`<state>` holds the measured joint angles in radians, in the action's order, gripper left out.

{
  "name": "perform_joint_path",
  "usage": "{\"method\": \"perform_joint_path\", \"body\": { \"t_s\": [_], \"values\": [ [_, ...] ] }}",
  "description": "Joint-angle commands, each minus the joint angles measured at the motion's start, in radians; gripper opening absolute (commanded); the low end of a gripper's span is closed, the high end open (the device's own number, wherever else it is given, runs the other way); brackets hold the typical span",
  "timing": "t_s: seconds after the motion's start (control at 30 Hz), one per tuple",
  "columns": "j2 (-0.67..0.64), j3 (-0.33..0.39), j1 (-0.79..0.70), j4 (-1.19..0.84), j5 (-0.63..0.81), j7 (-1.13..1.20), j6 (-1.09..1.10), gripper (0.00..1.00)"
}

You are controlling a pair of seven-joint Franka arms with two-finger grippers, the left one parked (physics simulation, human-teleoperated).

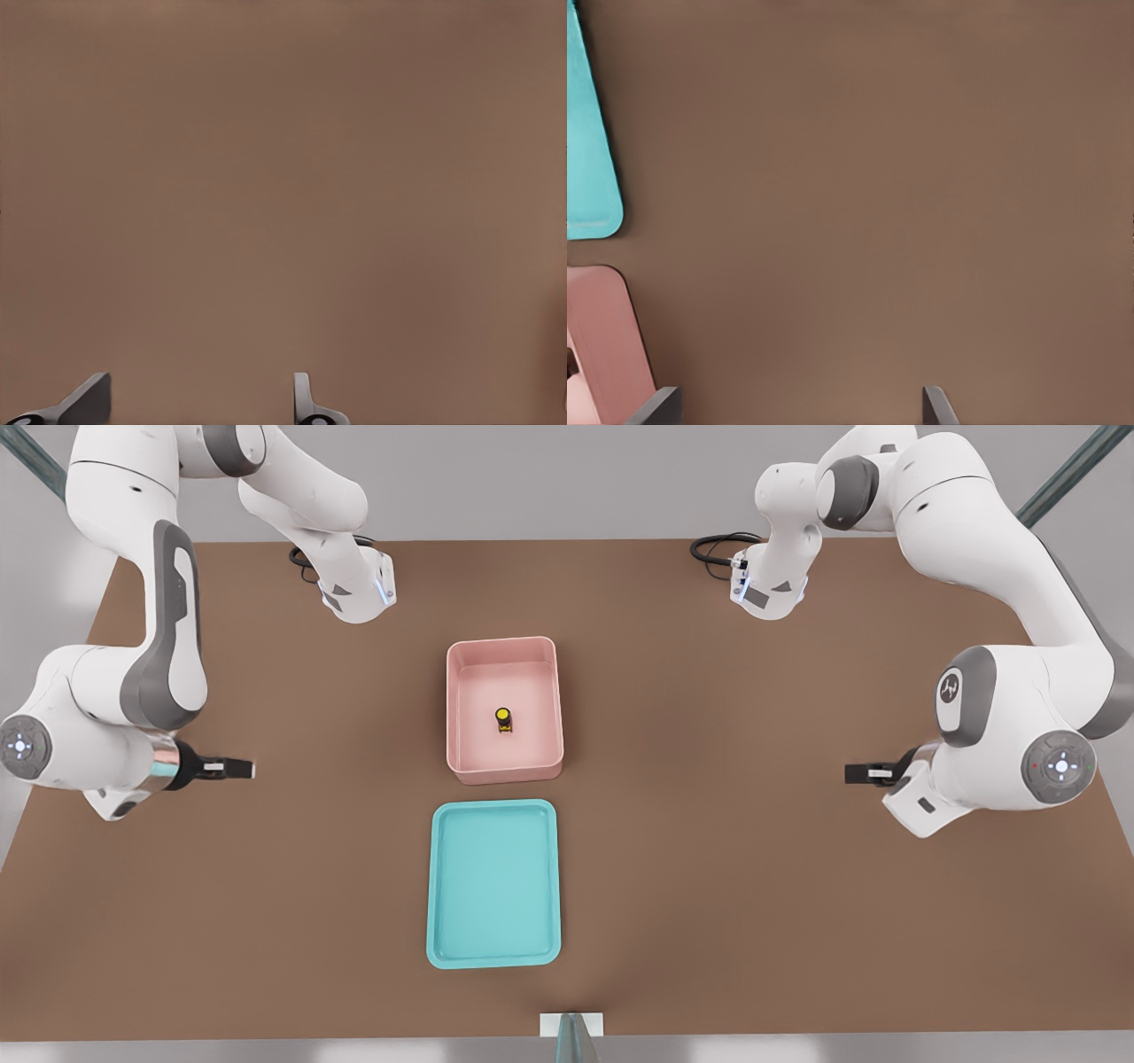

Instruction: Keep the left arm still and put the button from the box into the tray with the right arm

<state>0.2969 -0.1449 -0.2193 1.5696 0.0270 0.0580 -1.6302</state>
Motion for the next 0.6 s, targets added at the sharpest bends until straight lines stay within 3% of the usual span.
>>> {"method": "perform_joint_path", "body": {
  "t_s": [0.0, 0.07, 0.23, 0.37, 0.57],
  "values": [
    [-0.001, -0.001, 0.001, 0.0, 0.002, 0.042, -0.135, 1.0],
    [0.007, -0.001, 0.034, 0.0, 0.002, 0.017, -0.138, 1.0],
    [0.005, -0.004, 0.31, 0.041, 0.008, -0.398, -0.186, 1.0],
    [-0.151, -0.004, 0.437, 0.391, 0.011, -0.638, -0.457, 1.0],
    [-0.131, -0.009, 0.644, 0.477, 0.013, -0.987, -0.58, 1.0]
  ]
}}
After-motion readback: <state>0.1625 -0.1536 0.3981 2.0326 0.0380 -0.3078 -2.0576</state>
